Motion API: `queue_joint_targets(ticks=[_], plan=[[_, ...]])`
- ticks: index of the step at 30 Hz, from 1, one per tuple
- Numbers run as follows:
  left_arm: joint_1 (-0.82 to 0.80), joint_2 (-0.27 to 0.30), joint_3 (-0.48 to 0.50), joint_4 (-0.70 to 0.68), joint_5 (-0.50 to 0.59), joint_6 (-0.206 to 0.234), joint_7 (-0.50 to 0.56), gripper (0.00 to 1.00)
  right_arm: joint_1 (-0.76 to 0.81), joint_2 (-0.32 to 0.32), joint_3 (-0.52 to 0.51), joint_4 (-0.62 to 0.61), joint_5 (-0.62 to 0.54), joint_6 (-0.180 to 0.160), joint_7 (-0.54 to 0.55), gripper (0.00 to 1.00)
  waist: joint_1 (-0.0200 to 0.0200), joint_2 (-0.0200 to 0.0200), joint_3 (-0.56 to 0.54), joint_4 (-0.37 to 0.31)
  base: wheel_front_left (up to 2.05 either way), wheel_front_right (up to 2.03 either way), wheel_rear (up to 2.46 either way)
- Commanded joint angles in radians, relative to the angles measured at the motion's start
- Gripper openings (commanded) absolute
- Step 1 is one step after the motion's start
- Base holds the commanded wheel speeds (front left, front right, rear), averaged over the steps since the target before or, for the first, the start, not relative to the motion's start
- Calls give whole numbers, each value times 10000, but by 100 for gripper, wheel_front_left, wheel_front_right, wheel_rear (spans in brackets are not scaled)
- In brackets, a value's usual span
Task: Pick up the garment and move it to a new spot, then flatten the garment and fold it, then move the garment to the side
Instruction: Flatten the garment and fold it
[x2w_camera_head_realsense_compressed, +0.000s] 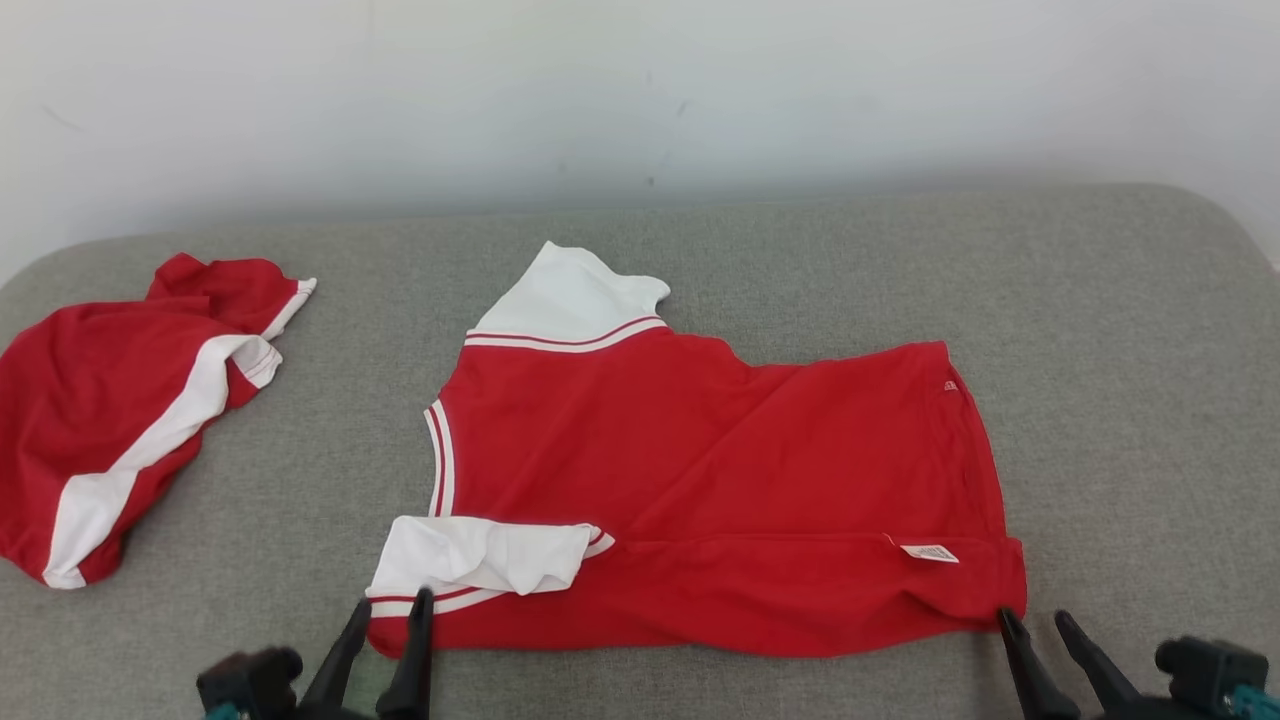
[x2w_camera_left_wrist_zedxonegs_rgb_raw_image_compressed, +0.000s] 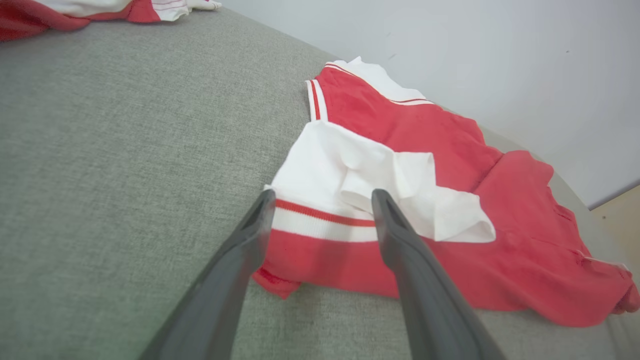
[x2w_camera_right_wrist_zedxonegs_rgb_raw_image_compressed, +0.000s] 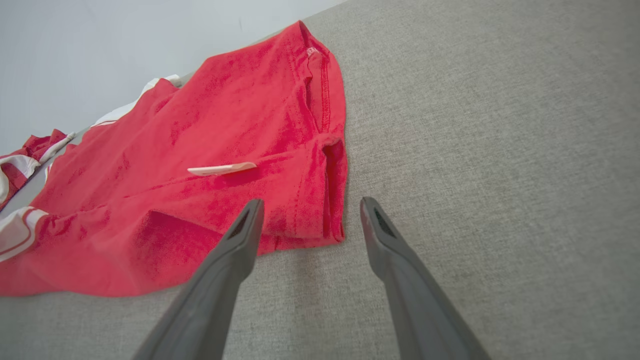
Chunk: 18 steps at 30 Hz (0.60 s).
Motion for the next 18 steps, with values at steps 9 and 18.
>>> queue_joint_targets(ticks=[9, 18], plan=[[1441, 334, -92, -577, 1132, 384, -64, 100, 506, -442, 454, 153, -784, -24, -304, 100, 0, -1, -259, 127, 0, 0, 0], [327, 245, -353, 378, 1551, 205, -3, 100, -707, -168, 843, 1316, -1078, -24, -290, 100, 0, -1, 101, 139, 0, 0, 0]])
